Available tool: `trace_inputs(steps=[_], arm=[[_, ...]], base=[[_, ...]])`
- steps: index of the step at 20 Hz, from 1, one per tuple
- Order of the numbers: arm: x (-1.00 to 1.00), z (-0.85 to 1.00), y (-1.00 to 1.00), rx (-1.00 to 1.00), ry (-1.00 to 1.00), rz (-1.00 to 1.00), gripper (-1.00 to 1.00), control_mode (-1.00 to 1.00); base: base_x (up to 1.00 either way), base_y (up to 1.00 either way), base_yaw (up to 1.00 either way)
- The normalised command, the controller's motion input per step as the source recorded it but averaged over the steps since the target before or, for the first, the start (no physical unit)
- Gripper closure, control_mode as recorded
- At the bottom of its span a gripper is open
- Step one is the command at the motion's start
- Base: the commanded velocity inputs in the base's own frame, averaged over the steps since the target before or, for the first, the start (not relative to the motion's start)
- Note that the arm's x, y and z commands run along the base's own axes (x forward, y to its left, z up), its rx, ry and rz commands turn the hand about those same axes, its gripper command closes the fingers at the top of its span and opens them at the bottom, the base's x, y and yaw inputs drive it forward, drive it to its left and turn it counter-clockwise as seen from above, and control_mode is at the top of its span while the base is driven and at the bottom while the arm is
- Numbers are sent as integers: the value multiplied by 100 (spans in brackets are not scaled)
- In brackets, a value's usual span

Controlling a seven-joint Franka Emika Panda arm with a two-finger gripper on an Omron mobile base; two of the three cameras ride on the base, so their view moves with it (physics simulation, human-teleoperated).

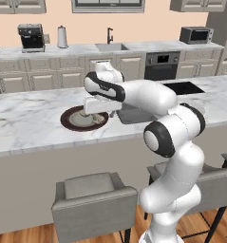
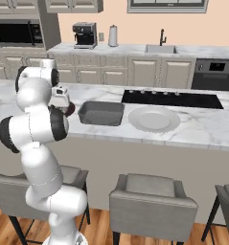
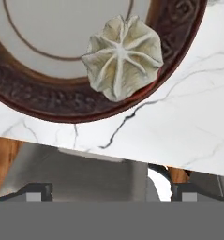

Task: Place two dumplings into each of the tupperware containers and then place the containers in the fridge.

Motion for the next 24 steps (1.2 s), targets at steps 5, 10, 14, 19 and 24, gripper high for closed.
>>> trace_inputs(steps=[5,10,14,19,24], arm=[[8,-28,0,2,-29,0,-100,-100],[48,-34,0,0,-12,0,-100,-100],[43,-26,0,0,1,0,-100,-100],[40,-6,5,0,-1,0,-100,-100],[14,-4,6,0,4,0,-100,-100]], base=[[0,0,0],[0,0,0],[0,0,0],[0,0,0],[0,0,0]])
